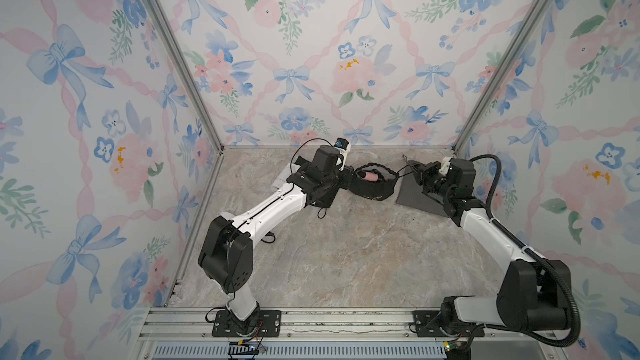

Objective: Pack away hair dryers
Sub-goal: Pull the drawstrings on both sides of the drawstring bag.

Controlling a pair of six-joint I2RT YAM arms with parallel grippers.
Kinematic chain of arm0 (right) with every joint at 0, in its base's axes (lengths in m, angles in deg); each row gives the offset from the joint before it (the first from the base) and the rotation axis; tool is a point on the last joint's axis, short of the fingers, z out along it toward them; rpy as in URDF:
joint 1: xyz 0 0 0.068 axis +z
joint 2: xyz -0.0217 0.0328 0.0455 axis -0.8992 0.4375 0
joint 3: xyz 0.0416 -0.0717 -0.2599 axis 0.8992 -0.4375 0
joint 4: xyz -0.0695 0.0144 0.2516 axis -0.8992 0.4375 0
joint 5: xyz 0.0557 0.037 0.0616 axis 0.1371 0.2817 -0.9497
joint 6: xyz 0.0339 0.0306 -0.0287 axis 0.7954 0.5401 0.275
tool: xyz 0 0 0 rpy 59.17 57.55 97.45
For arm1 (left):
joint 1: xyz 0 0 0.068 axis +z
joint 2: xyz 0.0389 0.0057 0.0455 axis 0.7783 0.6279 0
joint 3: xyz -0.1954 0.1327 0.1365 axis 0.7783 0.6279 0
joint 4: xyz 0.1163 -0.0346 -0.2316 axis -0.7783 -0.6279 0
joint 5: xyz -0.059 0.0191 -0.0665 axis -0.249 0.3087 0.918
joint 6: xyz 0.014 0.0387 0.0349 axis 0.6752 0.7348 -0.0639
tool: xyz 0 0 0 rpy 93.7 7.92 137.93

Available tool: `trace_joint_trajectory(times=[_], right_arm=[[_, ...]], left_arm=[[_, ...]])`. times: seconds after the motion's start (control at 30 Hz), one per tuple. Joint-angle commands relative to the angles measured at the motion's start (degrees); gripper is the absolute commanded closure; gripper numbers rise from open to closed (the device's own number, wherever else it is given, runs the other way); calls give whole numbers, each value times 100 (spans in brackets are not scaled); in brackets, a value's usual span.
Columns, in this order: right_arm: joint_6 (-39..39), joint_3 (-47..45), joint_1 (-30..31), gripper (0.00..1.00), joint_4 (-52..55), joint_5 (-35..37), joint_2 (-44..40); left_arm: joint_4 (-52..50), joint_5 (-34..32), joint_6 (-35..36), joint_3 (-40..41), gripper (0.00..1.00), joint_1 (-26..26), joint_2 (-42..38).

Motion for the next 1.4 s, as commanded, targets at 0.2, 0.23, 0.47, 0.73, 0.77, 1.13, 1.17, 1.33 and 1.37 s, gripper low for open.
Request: trace_joint_trajectory(times=[0.2,0.23,0.47,0.73,0.77,1.13,1.17,1.33,1.37], right_arm=[[-842,1292,-203,100,949,-10,497],[-897,1467,-242,100,1050,-53,580],[-1005,1949,-665,100,1413,-247,836],[-505,647,-1352,100,539,-445,371],[-395,485,-1446,100,373,-444,326],[375,-251,-2083,100,-589,-597,250],[519,-343,-2111,100,-750,-600,253],[1563,-682,-2115,100,-1947,-484,278],[1887,-739,-2086,100,-2265,-438,307]], left_arm=[[-349,125,342,-1102,100,238,359],[-466,108,389,-1305,100,252,423],[-934,-29,650,-2179,100,501,655],[-959,-282,681,-1538,100,914,417],[-959,-354,688,-1456,100,960,400],[-959,-815,835,-746,100,1381,315],[-960,-820,823,-715,100,1413,336],[-957,-934,892,-618,100,1462,450],[-960,-923,898,-617,100,1459,480]])
